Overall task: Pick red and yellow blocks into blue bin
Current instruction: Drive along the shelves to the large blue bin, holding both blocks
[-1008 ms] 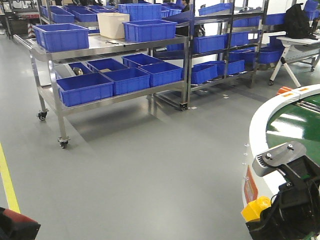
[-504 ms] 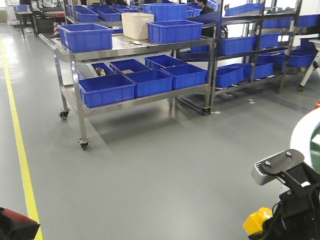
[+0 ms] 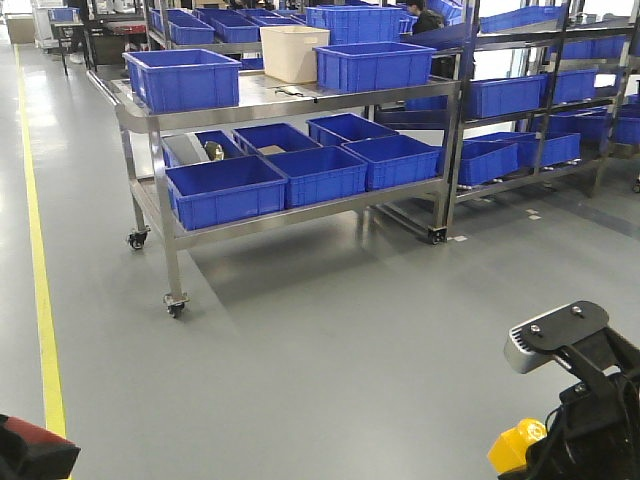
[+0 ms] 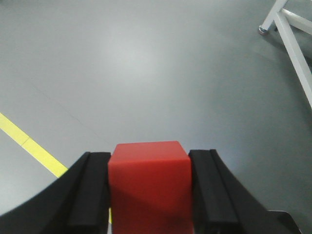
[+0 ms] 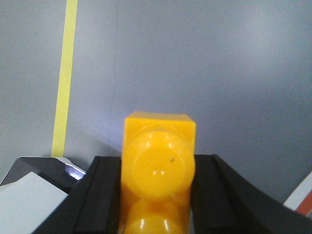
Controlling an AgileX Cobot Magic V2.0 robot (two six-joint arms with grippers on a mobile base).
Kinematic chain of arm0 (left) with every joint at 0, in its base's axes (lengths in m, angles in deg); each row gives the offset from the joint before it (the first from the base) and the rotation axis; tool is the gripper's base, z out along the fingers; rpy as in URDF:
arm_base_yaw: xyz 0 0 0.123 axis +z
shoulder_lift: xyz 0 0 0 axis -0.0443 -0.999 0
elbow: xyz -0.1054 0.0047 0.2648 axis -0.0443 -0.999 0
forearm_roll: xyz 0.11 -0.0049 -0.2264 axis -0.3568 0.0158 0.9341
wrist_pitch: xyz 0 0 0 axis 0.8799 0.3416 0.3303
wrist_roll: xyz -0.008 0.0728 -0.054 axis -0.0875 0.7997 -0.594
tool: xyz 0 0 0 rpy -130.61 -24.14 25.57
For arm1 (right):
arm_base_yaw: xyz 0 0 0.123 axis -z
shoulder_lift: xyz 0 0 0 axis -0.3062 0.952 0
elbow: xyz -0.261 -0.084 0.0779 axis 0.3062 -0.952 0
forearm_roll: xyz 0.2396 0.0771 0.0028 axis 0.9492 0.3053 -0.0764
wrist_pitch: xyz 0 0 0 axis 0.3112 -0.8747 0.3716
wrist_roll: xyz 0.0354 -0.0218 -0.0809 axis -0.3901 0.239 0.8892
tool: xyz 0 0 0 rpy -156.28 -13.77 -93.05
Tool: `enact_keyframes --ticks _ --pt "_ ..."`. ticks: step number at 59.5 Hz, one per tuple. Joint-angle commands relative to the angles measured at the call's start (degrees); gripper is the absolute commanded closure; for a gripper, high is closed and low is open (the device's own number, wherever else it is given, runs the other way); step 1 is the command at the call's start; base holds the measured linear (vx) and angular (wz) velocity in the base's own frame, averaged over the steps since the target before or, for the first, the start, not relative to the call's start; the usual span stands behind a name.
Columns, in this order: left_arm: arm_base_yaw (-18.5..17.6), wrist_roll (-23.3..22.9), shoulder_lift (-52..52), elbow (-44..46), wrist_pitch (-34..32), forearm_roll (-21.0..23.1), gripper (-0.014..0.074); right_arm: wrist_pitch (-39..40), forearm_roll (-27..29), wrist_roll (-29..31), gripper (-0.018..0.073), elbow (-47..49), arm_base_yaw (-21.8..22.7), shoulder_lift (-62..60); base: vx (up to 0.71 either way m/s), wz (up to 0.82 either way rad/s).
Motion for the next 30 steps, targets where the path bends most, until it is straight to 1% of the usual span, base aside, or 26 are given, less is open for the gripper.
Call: enact_keyframes --ticks 1,30 --pt "-0.3 -0.1 0.9 1.4 -3.7 0.6 0.0362 2.0 0.4 0.5 0.0315 1.5 0.2 -1.4 0.36 0.04" --pt "-0.3 -0.1 0.9 1.4 -3.7 0.6 0.0362 1.3 0.3 0.5 0.0315 1.5 0.2 -1.4 0.38 -0.02"
